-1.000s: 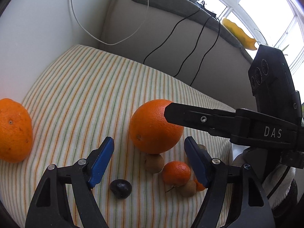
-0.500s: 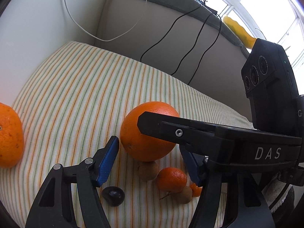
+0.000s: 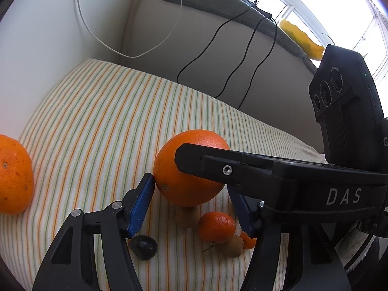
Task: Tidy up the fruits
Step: 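Move the right tool to the large orange and close its fingers around it, then lift the large orange with the right tool and carry it over the plate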
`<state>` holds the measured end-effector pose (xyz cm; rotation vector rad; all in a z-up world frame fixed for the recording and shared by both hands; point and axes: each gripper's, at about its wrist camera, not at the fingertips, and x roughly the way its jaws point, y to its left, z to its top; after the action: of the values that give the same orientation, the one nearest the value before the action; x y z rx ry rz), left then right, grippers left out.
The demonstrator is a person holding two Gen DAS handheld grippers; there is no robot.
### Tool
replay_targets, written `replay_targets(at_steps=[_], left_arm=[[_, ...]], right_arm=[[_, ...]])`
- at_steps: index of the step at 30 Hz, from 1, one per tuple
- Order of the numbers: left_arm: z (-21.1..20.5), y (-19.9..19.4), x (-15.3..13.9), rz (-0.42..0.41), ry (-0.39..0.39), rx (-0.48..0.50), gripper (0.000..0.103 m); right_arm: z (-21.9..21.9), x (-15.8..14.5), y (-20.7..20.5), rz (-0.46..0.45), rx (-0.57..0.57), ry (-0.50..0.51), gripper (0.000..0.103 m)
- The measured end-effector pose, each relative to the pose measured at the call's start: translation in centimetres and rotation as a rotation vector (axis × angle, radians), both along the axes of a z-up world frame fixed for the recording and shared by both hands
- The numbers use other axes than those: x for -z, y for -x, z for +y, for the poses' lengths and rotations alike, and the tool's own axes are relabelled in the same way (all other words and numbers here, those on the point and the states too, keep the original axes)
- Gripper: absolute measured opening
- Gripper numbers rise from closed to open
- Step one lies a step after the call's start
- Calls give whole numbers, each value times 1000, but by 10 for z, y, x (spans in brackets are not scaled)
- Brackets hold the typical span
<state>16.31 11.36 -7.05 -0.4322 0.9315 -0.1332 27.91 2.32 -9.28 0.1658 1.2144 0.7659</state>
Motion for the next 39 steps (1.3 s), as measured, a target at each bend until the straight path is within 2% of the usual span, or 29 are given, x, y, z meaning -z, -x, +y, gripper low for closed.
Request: replay_targets(at_steps=[16,26,39], left_arm=[[-26,27,-33,-72,-27,31,62],[-69,38,-45,-101,-27,95,62],[-136,33,-45,-101,-5,203,62]], right_arm=[[-39,-36,24,-52,14,-22,76],[-94,-60,41,-87,57,-23,76],[-175,-63,66,-102,155,-4,76]])
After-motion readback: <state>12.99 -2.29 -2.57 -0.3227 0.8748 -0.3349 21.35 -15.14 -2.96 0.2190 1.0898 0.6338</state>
